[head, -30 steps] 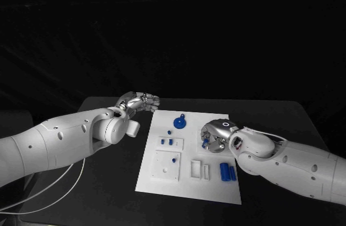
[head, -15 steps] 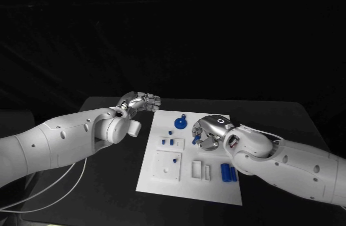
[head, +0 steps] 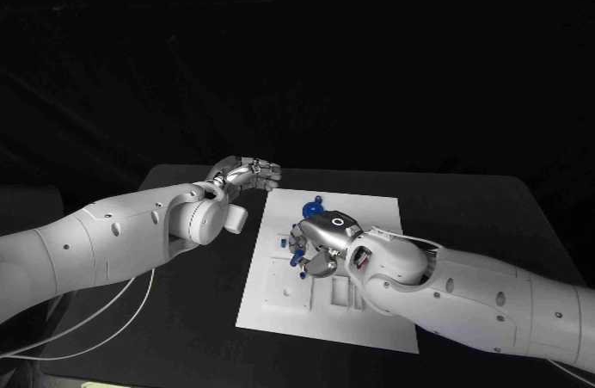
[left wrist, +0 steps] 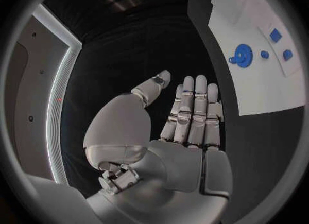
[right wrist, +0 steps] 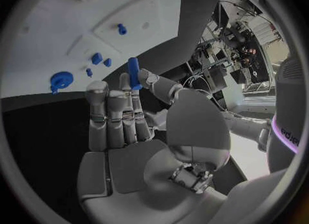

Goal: Assemble the parts on the task board

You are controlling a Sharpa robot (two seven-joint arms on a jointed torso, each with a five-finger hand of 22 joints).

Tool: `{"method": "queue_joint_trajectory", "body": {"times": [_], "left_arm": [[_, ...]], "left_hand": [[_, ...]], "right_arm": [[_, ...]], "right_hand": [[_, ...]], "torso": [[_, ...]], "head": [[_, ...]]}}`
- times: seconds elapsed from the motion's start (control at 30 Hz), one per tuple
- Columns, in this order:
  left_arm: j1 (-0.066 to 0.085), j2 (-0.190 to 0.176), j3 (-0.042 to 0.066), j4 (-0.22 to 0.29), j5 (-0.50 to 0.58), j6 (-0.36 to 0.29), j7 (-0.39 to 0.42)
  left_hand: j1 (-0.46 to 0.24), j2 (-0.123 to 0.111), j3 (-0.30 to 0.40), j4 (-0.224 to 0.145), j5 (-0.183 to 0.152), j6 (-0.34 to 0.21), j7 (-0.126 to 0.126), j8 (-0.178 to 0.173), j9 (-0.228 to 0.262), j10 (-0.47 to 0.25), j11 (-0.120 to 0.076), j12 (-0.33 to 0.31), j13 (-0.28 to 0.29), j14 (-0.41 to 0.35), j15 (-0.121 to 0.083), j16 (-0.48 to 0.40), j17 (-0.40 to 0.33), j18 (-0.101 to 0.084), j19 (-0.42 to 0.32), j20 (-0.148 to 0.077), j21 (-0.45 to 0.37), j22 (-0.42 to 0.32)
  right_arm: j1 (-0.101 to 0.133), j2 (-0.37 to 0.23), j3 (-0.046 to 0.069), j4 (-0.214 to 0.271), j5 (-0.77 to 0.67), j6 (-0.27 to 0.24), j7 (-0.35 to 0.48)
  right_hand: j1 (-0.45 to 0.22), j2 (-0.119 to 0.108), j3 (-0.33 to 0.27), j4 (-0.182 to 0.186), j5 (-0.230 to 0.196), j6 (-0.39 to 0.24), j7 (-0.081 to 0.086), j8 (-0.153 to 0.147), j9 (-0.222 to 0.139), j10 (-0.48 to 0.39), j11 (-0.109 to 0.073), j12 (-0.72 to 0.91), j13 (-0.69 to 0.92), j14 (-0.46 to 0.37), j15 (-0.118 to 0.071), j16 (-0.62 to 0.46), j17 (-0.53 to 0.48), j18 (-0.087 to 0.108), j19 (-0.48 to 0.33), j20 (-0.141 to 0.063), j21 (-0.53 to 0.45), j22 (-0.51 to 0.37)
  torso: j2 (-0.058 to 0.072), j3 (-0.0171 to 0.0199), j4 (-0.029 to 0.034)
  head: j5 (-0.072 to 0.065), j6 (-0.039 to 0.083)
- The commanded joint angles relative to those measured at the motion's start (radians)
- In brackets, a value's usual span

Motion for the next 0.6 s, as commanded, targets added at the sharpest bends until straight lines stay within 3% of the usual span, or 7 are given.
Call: {"method": "queue_joint_trajectory", "body": {"times": [0.03,0.1,0.17,0.27,0.6], "left_arm": [[0.001,0.005,0.001,0.001,0.006,0.000,0.013],[0.001,0.006,0.001,0.001,0.006,0.000,0.014],[0.001,0.008,0.001,0.000,0.006,0.000,0.013],[0.001,0.009,0.001,0.001,0.006,0.001,0.013],[0.001,0.009,0.001,0.003,0.006,0.002,0.012]], "left_hand": [[0.004,0.010,-0.007,0.000,0.003,-0.006,-0.002,0.006,-0.002,-0.002,0.001,-0.001,-0.001,0.006,0.003,-0.004,0.001,0.011,-0.003,0.006,-0.006,0.002],[0.004,0.010,-0.007,0.000,0.003,-0.005,-0.002,0.006,-0.002,-0.002,0.001,-0.001,-0.001,0.006,0.003,-0.004,0.002,0.011,-0.003,0.006,-0.006,0.002],[0.004,0.010,-0.007,0.000,0.003,-0.005,-0.002,0.007,-0.002,-0.002,0.001,-0.001,-0.001,0.006,0.003,-0.004,0.002,0.011,-0.003,0.006,-0.006,0.002],[0.004,0.010,-0.007,0.000,0.003,-0.005,-0.002,0.007,-0.002,-0.001,0.001,-0.001,-0.001,0.006,0.003,-0.004,0.002,0.011,-0.003,0.006,-0.006,0.002],[0.004,0.010,-0.007,0.000,0.003,-0.005,-0.002,0.007,-0.002,-0.001,0.001,-0.001,-0.001,0.006,0.003,-0.005,0.003,0.011,-0.003,0.007,-0.006,0.002]], "right_arm": [[-0.010,0.020,-0.012,-0.008,-0.022,0.014,0.016],[-0.017,0.034,-0.022,-0.017,-0.032,0.017,0.016],[-0.024,0.049,-0.038,-0.031,-0.040,0.020,0.018],[-0.036,0.065,-0.048,-0.050,-0.049,0.022,0.020],[-0.058,0.091,-0.058,-0.092,-0.078,0.019,0.013]], "right_hand": [[0.000,0.008,0.004,-0.001,0.005,0.006,0.000,0.006,0.002,0.008,0.001,0.006,0.002,-0.001,-0.011,0.004,-0.001,0.116,0.001,-0.005,0.005,0.018],[-0.001,0.008,0.004,-0.002,0.005,0.006,0.001,0.006,0.002,0.007,0.001,0.006,0.003,-0.001,-0.011,0.003,-0.001,0.116,0.001,-0.005,0.005,0.018],[-0.001,0.009,0.004,-0.002,0.005,0.006,0.001,0.006,0.002,0.007,0.001,0.006,0.003,-0.001,-0.011,0.003,-0.002,0.116,0.001,-0.005,0.005,0.018],[-0.001,0.010,0.004,-0.004,0.005,0.005,0.001,0.006,0.002,0.007,0.001,0.006,0.003,-0.001,-0.011,0.003,-0.002,0.116,0.001,-0.005,0.005,0.018],[-0.001,0.012,0.004,-0.007,0.005,0.005,0.001,0.006,0.003,0.007,0.001,0.006,0.005,0.000,-0.011,0.002,-0.002,0.116,0.001,-0.006,0.005,0.018]], "torso": [[0.001,-0.0009,0.0005],[0.001,-0.0006,0.0002],[0.001,-0.0005,0.0005],[0.001,-0.0005,0.0014],[0.001,0.0012,-0.0006]], "head": [[0.004,-0.001],[0.006,-0.002],[0.009,-0.004],[0.010,-0.007],[0.017,-0.013]]}}
